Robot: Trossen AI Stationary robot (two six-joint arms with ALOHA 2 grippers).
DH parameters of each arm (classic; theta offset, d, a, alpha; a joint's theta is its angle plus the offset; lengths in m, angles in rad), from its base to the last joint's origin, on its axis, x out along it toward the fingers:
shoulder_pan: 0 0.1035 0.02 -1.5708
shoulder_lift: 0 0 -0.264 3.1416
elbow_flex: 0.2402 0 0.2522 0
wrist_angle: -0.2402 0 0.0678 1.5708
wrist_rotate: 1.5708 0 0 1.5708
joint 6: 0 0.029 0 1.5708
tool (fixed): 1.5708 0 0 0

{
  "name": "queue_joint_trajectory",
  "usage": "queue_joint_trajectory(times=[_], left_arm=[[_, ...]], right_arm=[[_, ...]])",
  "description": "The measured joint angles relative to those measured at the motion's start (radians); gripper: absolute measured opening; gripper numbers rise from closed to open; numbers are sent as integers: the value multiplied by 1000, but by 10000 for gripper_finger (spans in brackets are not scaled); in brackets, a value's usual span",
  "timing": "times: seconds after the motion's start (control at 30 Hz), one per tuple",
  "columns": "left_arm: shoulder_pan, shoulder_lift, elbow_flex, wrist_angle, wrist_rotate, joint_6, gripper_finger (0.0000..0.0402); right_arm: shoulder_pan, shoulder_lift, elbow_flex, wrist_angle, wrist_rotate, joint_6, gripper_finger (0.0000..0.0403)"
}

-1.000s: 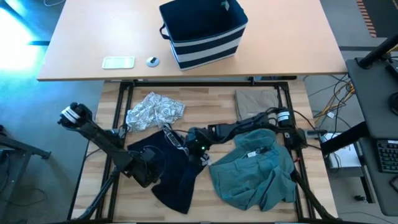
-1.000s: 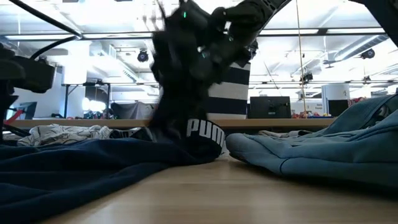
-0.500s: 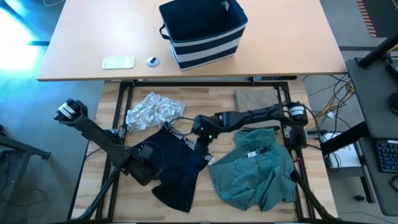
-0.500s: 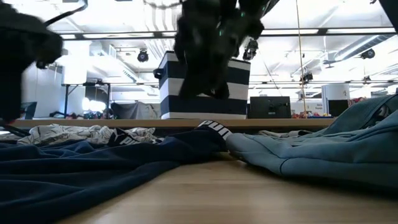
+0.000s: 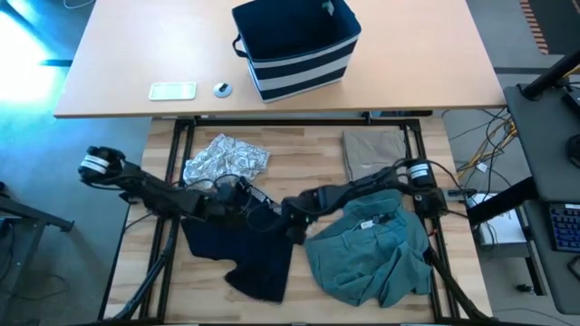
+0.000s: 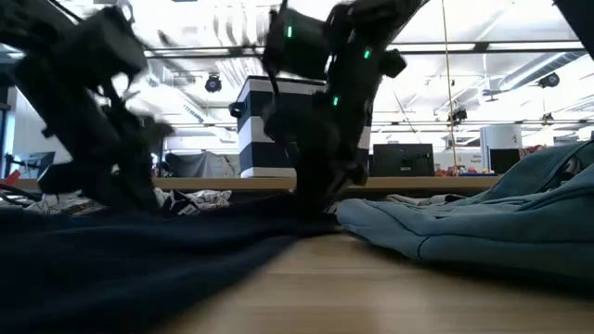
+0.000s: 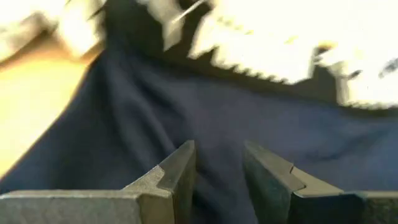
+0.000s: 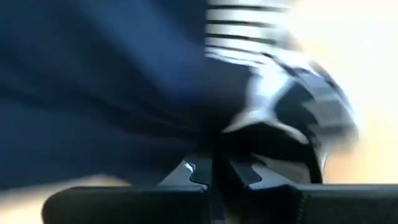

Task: Fold Laundry from Bin
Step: Fold the blue boxer

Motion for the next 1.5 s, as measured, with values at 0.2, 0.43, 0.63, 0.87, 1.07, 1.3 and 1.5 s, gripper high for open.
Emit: queue_joint_trajectory(times=[0.2, 0.43, 0.63, 0.87, 1.07, 1.3, 1.5], left_arm=[[47, 9, 25, -326, 13, -111, 115], [44, -48, 133, -625, -31, -299, 115], [43, -50, 200, -691, -56, -254, 115], [23, -100, 276, -983, -51, -299, 115], [22, -136, 269, -987, -45, -333, 115], [23, -79, 254, -640, -61, -231, 115], [126, 35, 243, -586, -82, -131, 115]], right_arm=[[-56, -105, 9, -88, 25, 16, 9], [-6, -136, -2, -2, -93, -24, 9], [40, -28, -16, 245, -109, 38, 9], [39, 18, -14, -15, -97, 75, 9], [39, -112, -23, -195, -108, 69, 9], [-80, -191, -76, -185, 77, 81, 9], [-202, -160, -128, -65, 1, 70, 9]])
